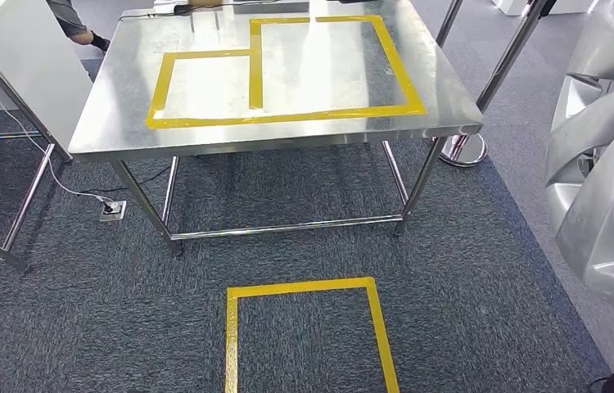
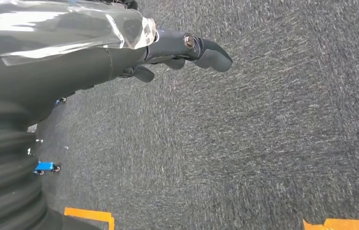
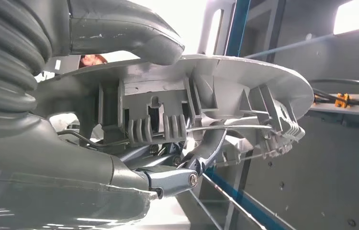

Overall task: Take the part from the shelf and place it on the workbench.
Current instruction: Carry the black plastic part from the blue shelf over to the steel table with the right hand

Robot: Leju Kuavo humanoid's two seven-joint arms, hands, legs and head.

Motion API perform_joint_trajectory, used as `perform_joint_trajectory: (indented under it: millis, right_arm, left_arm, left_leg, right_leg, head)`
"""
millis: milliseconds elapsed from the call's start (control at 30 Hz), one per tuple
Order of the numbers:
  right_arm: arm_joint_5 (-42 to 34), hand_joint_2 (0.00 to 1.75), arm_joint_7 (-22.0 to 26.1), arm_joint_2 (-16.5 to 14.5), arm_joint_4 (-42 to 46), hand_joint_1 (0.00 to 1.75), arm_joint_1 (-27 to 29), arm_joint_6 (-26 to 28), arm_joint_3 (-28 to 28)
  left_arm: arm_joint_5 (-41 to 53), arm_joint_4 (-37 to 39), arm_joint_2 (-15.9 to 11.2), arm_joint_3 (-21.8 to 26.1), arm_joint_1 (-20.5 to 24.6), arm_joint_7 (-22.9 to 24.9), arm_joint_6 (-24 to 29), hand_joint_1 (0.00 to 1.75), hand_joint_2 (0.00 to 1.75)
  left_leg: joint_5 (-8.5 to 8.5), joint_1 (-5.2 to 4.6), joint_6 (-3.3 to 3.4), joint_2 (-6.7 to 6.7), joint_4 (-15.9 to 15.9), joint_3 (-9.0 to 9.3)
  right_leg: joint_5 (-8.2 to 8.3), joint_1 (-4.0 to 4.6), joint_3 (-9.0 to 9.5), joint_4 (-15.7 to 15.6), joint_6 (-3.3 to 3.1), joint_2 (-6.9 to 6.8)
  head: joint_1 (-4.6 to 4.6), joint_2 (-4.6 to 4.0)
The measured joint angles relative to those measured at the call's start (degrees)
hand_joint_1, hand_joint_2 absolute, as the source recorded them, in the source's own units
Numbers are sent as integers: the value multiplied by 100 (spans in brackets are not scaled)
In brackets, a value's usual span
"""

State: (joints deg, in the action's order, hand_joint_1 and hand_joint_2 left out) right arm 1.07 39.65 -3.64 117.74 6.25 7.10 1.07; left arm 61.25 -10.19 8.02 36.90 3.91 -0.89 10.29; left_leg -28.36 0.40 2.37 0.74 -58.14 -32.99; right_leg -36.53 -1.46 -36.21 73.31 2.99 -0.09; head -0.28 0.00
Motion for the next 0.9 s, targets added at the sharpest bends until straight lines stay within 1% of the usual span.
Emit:
perform_joint_trajectory:
  millis: [33, 67, 100, 133, 167, 200, 233, 300, 333, 367, 400, 433, 500, 533, 567, 600, 667, 700, 733, 800, 833, 867, 900]
  right_arm:
    - [-8, 175, 0, 5, -12, 175, -1, -14, 1]
    - [-15, 175, 0, 8, -27, 175, -4, -23, 1]
    - [-19, 175, -1, 9, -42, 175, -5, -32, 1]
    - [-22, 175, -1, 9, -55, 175, -7, -39, 1]
    - [-25, 175, 1, 10, -69, 175, -11, -44, 1]
    - [-26, 175, 1, 11, -81, 175, -20, -48, 1]
    - [-27, 175, 2, 12, -90, 175, -28, -49, 1]
    - [-27, 175, 2, 13, -101, 175, -47, -50, 1]
    - [-27, 175, 2, 11, -104, 175, -52, -50, 1]
    - [-26, 175, 1, 9, -105, 175, -57, -50, 1]
    - [-26, 175, 0, 5, -107, 175, -61, -50, 1]
    - [-25, 175, -1, 2, -108, 175, -63, -50, 1]
    - [-22, 175, -1, -2, -109, 175, -61, -50, 1]
    - [-22, 175, -1, -3, -109, 175, -58, -50, 1]
    - [-21, 175, -1, -3, -110, 175, -56, -49, 1]
    - [-21, 175, -1, -3, -110, 175, -55, -49, 1]
    - [-22, 175, 0, -4, -111, 175, -56, -48, 2]
    - [-22, 175, 1, -5, -112, 175, -58, -49, 2]
    - [-22, 175, 3, -5, -113, 175, -61, -49, 3]
    - [-19, 175, 6, -5, -113, 175, -60, -48, 2]
    - [-15, 175, 5, -5, -111, 175, -57, -46, 1]
    - [-10, 175, 3, -5, -110, 175, -52, -41, -1]
    - [-6, 175, 2, -4, -108, 175, -49, -37, -1]
  left_arm:
    - [-3, 0, 4, 1, -2, 1, 0, 0, 175]
    - [-7, 0, 5, 3, -3, 3, 0, 0, 175]
    - [-10, 0, 7, 6, -4, 4, 0, 0, 175]
    - [-13, 0, 9, 8, -4, 5, 0, 0, 175]
    - [-14, 2, 13, 10, -6, 6, 0, 0, 175]
    - [-15, 3, 15, 12, -6, 6, 1, 0, 175]
    - [-17, 4, 19, 13, -8, 9, 1, 0, 175]
    - [-22, 5, 27, 18, -11, 14, 1, 0, 175]
    - [-24, 5, 34, 20, -12, 16, 0, 0, 175]
    - [-25, 5, 40, 21, -8, 16, 0, 0, 175]
    - [-25, 5, 43, 22, -2, 16, 1, 0, 175]
    - [-25, 4, 42, 22, 2, 15, 1, 0, 175]
    - [-24, 4, 37, 27, 2, 14, 1, 0, 175]
    - [-23, 4, 36, 29, -3, 14, 0, 0, 175]
    - [-22, 4, 37, 33, -6, 14, 0, 0, 175]
    - [-22, 4, 37, 35, -9, 14, 0, 0, 175]
    - [-22, 5, 34, 38, -11, 14, 0, 0, 175]
    - [-22, 5, 33, 39, -12, 14, -1, 0, 175]
    - [-22, 6, 33, 39, -12, 13, -2, 0, 175]
    - [-19, 7, 35, 44, -16, 10, -3, 0, 175]
    - [-16, 7, 37, 47, -18, 10, -3, 0, 175]
    - [-12, 7, 38, 51, -19, 10, -2, 0, 175]
    - [-7, 7, 37, 54, -17, 10, -2, 0, 175]
  left_leg:
    - [-42, -4, 2, 12, 0, 44]
    - [-86, -7, -1, 28, 0, 103]
    - [-135, -10, -8, 44, 0, 174]
    - [-188, -13, -19, 56, 1, 241]
    - [-240, -20, -38, 66, -5, 308]
    - [-284, -25, -65, 70, -7, 338]
    - [-323, -27, -101, 70, -5, 348]
    - [-339, -25, -175, 64, -45, 363]
    - [-340, -23, -206, 54, -105, 360]
    - [-336, -22, -229, 38, -236, 323]
    - [-369, -18, -250, 21, -441, 210]
    - [-453, -11, -274, 2, -744, 17]
    - [-715, 5, -321, -13, -1400, -460]
    - [-794, 12, -336, -14, -1588, -652]
    - [-762, 17, -344, -14, -1596, -752]
    - [-610, 20, -344, -15, -1416, -755]
    - [-111, 15, -325, -32, -702, -562]
    - [23, 3, -307, -46, -407, -472]
    - [114, -11, -282, -58, -219, -405]
    - [84, -25, -212, -66, -139, -349]
    - [106, -16, -174, -55, -118, -292]
    - [85, -3, -136, -46, -99, -233]
    - [55, 6, -102, -37, -86, -166]
  right_leg:
    - [-46, 3, -173, 146, 4, 0]
    - [27, 4, -251, 99, -5, 0]
    - [230, 5, -225, -149, -27, 0]
    - [526, 10, -131, -536, -61, 0]
    - [744, 20, -44, -893, -92, -2]
    - [856, 36, 18, -1154, -120, -2]
    - [932, 55, 51, -1303, -152, -2]
    - [911, 72, 88, -1349, -214, 5]
    - [949, 63, 141, -1374, -249, 4]
    - [927, 48, 198, -1392, -278, 2]
    - [902, 32, 257, -1406, -302, -1]
    - [870, 24, 300, -1416, -320, -6]
    - [793, 15, 366, -1418, -337, -3]
    - [750, 10, 409, -1418, -334, 1]
    - [703, 3, 465, -1418, -327, 5]
    - [652, -5, 534, -1419, -314, 8]
    - [539, -19, 683, -1423, -268, 7]
    - [491, -18, 732, -1430, -238, 7]
    - [453, -14, 756, -1448, -203, 7]
    - [440, -4, 803, -1463, -125, 11]
    - [441, -5, 823, -1444, -89, 9]
    - [450, -6, 820, -1345, -64, 8]
    - [430, -6, 729, -1147, -54, 6]
  head:
    - [12, 0]
    - [25, 0]
    - [40, 0]
    - [58, 0]
    - [76, 0]
    - [89, -1]
    - [100, -1]
    - [101, 0]
    - [99, 0]
    - [82, 0]
    - [63, 0]
    - [38, 0]
    - [-7, 0]
    - [-22, 0]
    - [-31, 0]
    - [-41, 0]
    - [-62, 0]
    - [-80, 0]
    - [-94, 0]
    - [-109, 0]
    - [-107, 0]
    - [-97, 0]
    - [-72, 0]
